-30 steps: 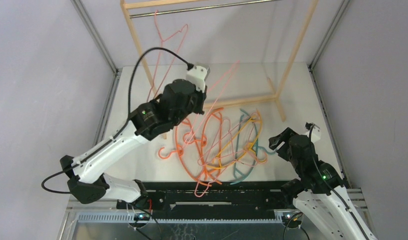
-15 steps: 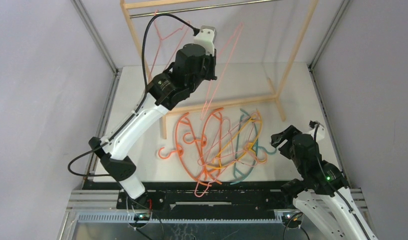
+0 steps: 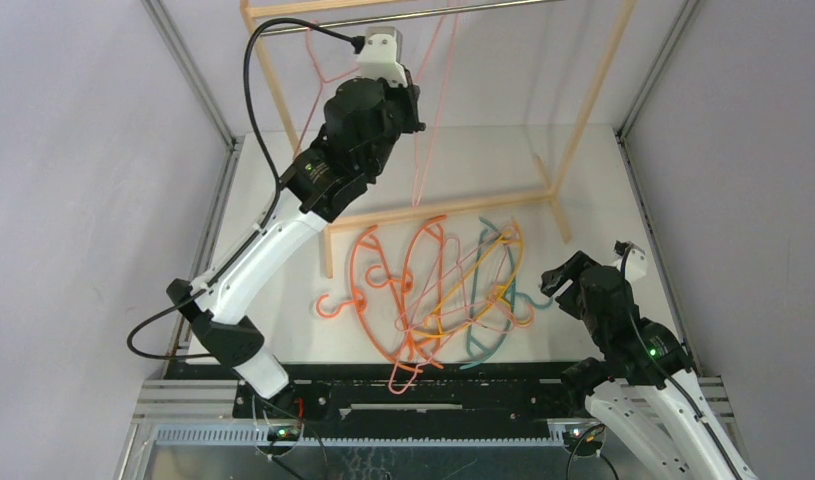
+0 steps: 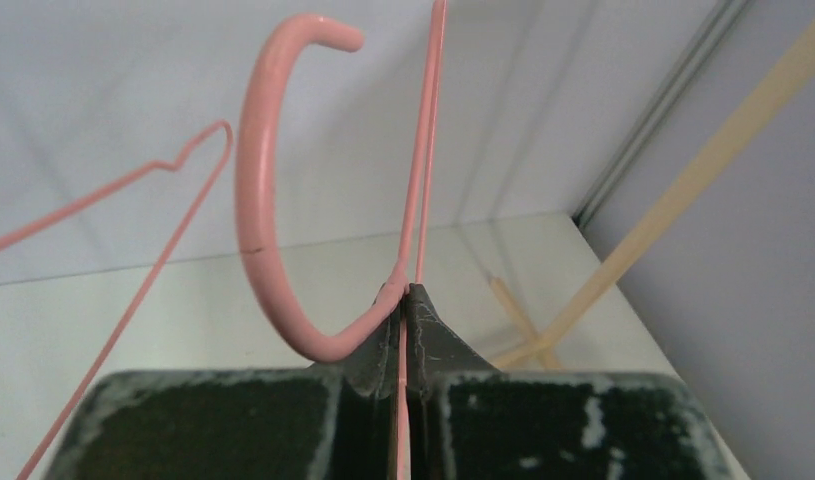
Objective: Organize the hangers
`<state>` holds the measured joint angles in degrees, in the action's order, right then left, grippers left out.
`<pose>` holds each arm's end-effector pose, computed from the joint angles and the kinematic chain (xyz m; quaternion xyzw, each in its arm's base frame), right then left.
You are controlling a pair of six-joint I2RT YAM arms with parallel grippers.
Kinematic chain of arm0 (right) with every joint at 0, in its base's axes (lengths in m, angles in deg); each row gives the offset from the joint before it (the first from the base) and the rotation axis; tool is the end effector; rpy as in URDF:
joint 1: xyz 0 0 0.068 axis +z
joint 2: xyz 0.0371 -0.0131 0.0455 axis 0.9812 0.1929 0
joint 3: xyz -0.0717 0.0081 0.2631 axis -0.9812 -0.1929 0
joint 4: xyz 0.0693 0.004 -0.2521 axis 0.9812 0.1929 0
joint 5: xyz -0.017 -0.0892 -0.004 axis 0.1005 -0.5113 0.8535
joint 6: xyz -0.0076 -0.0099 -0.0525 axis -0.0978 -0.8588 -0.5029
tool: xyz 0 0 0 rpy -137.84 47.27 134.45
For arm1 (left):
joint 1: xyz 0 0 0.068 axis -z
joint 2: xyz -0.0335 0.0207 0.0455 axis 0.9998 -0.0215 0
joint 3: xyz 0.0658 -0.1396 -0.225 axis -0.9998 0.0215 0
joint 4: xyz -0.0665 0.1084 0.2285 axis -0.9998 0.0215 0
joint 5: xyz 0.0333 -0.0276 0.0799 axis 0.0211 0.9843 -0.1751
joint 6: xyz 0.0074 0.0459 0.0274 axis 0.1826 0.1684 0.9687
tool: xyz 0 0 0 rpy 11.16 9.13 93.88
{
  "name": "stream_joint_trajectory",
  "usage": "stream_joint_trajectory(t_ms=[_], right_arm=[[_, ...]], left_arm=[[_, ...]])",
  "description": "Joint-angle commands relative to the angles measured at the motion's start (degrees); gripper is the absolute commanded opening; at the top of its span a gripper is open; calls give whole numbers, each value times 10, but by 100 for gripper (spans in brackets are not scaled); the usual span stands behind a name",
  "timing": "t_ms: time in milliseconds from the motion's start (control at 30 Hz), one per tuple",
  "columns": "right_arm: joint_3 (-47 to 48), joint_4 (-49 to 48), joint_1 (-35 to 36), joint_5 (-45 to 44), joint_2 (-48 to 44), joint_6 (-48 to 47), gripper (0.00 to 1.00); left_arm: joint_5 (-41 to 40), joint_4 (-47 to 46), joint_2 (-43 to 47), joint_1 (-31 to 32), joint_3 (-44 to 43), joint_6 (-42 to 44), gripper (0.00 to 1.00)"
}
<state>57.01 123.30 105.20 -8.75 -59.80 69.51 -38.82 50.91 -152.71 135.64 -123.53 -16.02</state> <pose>0.0840 0.0253 0.2837 0.2457 0.8488 0.1064 0.4560 0.2515 -0.2435 0.5238 0.0466 0.7065 -0.1778 0.6834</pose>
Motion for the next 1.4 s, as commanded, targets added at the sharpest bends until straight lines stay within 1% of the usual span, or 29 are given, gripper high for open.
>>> stream_joint_trajectory(t_ms=[0,100,267,367,500,633,800,1133,1367], right_arm=[[15,-20,-2,-7,6,-5,76],[12,-19,-2,-6,5,-5,76],[13,-14,-2,-10,4,-8,76],[13,-12,-3,-11,4,-8,77],[12,-11,-3,-13,5,-8,77],[13,-17,-2,-13,10,-10,76],[13,-27,-2,-10,22,-10,76],[13,-28,-3,-12,22,-8,77],[13,-19,-4,-19,14,-9,77]], left_arm=[[-41,-101,29,-11,16,17,0],[-54,-114,14,-19,3,18,0],[-54,-108,-22,-38,-49,15,0],[-38,-93,-42,-52,-81,6,0],[9,-58,-64,-81,-113,-26,0],[43,-28,-74,-102,-112,-54,0],[63,-18,-77,-117,-107,-64,0],[94,25,-97,-129,-106,-70,0],[109,64,-111,-147,-105,-90,0]])
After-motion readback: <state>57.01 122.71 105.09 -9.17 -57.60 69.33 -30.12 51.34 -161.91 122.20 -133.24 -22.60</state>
